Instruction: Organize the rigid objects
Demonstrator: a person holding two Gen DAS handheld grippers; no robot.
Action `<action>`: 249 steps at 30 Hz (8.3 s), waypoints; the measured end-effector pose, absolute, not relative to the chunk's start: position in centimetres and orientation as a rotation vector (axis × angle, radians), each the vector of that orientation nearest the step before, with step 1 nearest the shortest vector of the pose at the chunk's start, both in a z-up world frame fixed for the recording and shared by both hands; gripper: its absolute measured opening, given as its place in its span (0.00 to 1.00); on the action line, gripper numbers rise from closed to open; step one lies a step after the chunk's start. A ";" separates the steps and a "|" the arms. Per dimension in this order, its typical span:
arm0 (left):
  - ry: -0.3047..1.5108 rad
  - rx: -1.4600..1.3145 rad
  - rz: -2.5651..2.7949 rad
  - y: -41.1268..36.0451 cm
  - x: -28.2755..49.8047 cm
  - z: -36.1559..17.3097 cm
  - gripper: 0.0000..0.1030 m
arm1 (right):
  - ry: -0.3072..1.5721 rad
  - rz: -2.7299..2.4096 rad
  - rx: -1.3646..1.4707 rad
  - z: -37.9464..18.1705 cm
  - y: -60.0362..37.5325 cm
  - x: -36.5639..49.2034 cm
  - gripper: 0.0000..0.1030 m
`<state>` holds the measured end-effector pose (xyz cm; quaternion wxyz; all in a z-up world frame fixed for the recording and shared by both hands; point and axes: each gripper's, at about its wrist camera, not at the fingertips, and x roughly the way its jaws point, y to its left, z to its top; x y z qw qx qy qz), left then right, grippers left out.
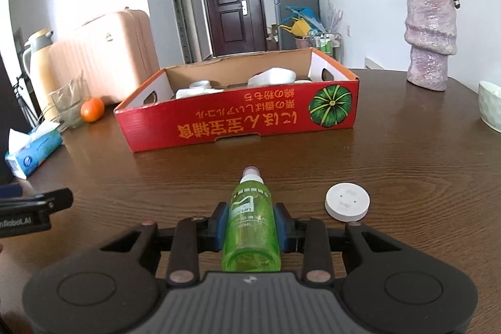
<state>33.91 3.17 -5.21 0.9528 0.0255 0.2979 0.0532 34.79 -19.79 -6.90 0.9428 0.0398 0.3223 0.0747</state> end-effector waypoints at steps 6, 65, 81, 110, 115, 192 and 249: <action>0.601 0.056 0.100 2.9 33.7 -5.2 1.00 | 0.723 0.133 0.013 -8.0 -19.4 35.7 0.29; 0.681 0.100 -0.044 -12.2 36.1 -6.4 1.00 | 0.533 0.009 0.085 -5.9 -32.6 34.4 0.29; 0.711 0.144 -0.132 -19.9 37.9 -7.3 1.00 | 0.542 -0.004 0.083 -6.2 -36.1 34.8 0.29; 0.729 0.084 -0.248 -22.0 39.9 -7.7 0.39 | 0.549 -0.059 0.089 -6.9 -36.6 35.2 0.29; 0.704 0.070 -0.239 -20.7 39.4 -6.9 0.39 | 0.545 -0.057 0.093 -6.9 -35.9 35.0 0.29; 0.474 -0.036 0.084 -1.6 56.6 -0.6 0.90 | 0.495 0.124 0.083 -2.0 -16.5 54.8 0.51; 0.330 0.004 0.013 2.1 12.1 -0.3 1.00 | 0.338 0.089 0.013 -1.6 -21.3 11.4 1.00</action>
